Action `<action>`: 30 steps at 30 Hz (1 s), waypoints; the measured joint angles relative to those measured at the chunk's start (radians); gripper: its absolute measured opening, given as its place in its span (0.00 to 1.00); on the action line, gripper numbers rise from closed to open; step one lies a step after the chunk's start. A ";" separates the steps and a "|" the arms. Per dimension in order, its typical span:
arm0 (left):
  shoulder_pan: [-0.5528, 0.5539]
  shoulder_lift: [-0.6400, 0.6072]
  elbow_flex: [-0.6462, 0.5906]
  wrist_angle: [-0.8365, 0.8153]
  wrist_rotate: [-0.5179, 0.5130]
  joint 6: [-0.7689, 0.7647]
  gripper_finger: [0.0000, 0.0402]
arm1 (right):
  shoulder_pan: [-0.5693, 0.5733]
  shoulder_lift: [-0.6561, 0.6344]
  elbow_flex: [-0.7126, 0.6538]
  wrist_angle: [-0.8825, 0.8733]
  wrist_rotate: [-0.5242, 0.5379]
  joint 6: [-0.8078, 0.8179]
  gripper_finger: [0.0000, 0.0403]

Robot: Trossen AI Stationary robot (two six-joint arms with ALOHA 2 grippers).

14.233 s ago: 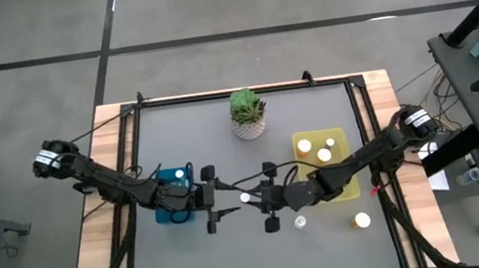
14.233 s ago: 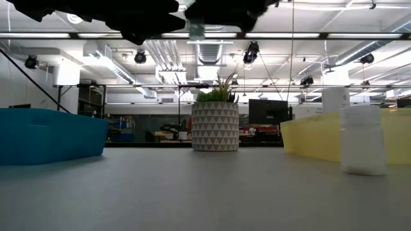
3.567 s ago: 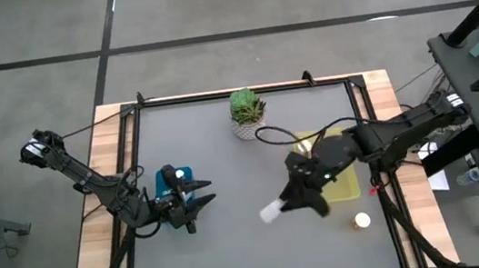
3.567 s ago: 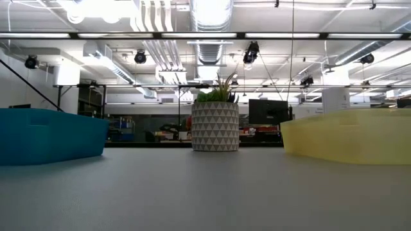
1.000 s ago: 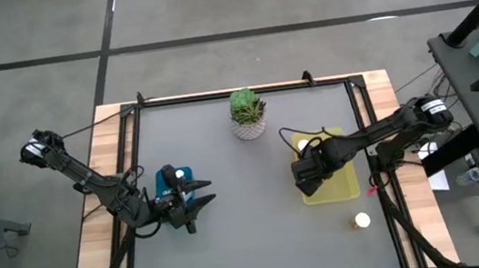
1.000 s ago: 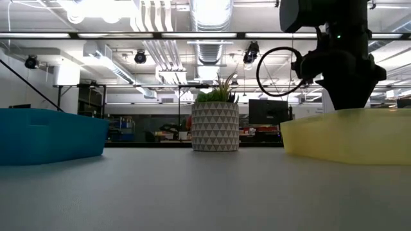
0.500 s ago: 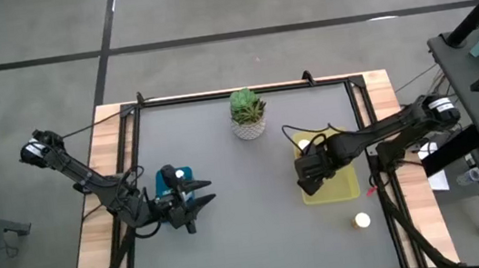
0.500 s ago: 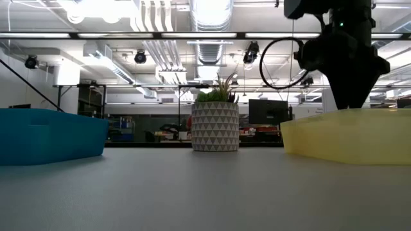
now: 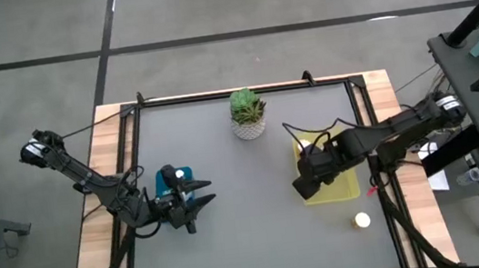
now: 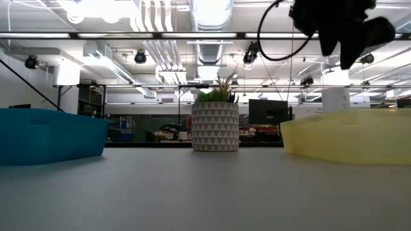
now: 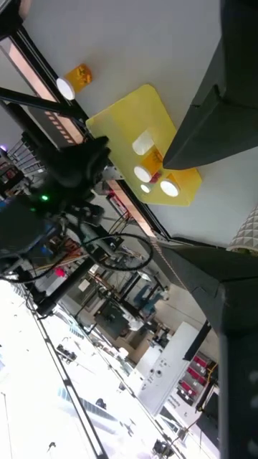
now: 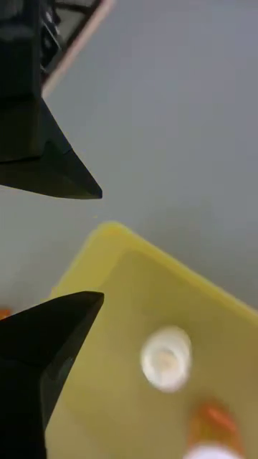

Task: Pick and place medicine bottles into bin by pill shape (circle, oval)
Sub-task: Put the orange pill bottle into the right yellow bin

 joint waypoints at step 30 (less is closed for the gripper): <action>0.000 0.000 -0.006 0.000 0.000 -0.020 0.42 | 0.563 0.128 0.045 -0.241 -0.147 0.663 0.83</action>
